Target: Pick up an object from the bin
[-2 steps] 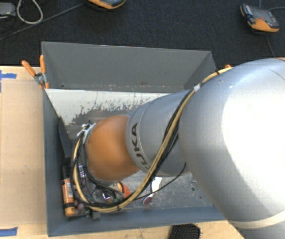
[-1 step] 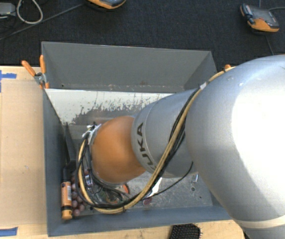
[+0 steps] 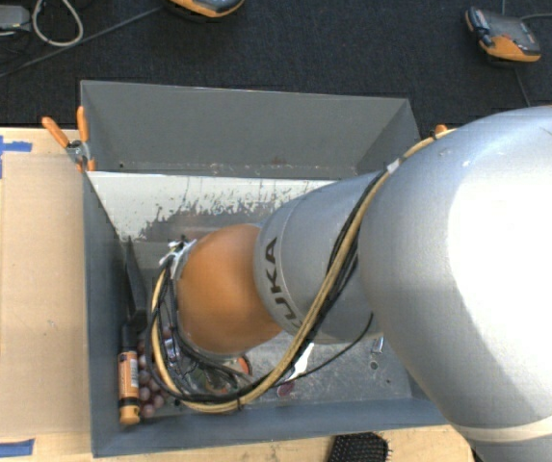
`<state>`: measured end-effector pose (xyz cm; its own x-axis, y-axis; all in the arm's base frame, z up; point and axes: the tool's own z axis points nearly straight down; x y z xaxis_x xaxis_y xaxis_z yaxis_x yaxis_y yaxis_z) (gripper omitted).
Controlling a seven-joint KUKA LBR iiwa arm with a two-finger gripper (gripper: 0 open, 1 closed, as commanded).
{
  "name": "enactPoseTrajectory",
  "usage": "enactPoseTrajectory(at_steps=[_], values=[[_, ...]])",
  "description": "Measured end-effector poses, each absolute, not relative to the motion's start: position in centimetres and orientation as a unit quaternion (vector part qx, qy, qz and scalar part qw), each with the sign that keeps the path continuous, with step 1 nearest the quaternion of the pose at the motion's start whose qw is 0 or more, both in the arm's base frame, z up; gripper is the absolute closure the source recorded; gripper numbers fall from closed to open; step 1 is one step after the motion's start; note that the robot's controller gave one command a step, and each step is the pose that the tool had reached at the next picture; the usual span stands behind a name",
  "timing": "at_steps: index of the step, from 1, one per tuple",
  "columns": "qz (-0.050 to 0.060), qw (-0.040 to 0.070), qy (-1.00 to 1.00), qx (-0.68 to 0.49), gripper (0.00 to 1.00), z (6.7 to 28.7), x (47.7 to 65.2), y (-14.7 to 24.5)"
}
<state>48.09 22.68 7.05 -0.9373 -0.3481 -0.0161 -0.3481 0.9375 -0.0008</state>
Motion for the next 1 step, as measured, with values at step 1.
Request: enactPoseTrajectory(at_steps=[1], values=[[0.001, 0.007, 0.963, -0.269, 1.00, 7.07, 47.36, 20.08]])
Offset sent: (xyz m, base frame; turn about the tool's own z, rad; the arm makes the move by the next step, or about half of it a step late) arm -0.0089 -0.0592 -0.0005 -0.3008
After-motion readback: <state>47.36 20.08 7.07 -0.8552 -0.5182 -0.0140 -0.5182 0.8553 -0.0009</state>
